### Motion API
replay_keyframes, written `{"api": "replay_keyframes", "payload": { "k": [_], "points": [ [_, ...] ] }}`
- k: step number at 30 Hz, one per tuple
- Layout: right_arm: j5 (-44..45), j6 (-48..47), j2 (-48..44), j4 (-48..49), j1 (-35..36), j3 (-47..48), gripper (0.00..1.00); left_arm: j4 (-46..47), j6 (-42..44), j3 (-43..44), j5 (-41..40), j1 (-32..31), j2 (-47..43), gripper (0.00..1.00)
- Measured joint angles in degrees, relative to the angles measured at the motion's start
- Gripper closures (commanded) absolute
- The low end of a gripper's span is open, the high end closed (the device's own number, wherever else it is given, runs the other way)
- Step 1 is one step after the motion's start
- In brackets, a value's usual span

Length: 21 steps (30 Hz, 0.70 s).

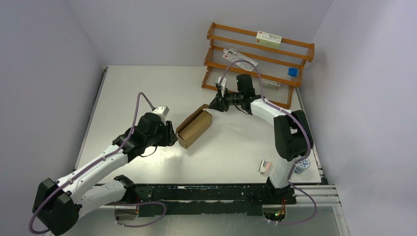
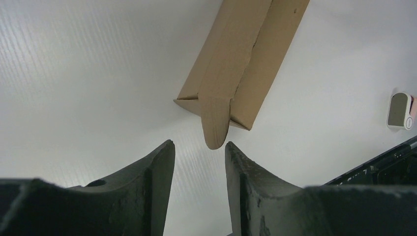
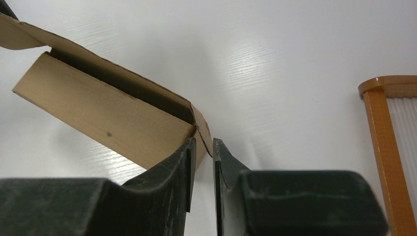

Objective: Fold the paper box

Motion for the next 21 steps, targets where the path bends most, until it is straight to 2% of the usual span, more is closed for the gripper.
{"api": "replay_keyframes", "payload": {
  "k": [4, 7, 11, 21],
  "points": [
    [0.2, 0.8, -1.2, 0.0, 0.0, -0.6, 0.82, 1.0, -0.3, 0.0, 0.2, -0.5, 1.7, 0.52],
    [0.7, 1.0, -1.5, 0.1, 0.2, -1.4, 0.72, 1.4, -0.6, 0.0, 0.2, -1.1, 3.1, 0.52],
    [1.6, 0.7, -1.8, 0.0, 0.5, -2.3, 0.67, 1.4, -0.7, 0.2, 0.1, -1.9, 4.0, 0.55],
    [1.5, -2.4, -0.9, -3.6, 0.8, 2.4, 0.63, 1.4, -1.0, 0.7, -0.2, -2.4, 4.2, 0.73]
  ]
}}
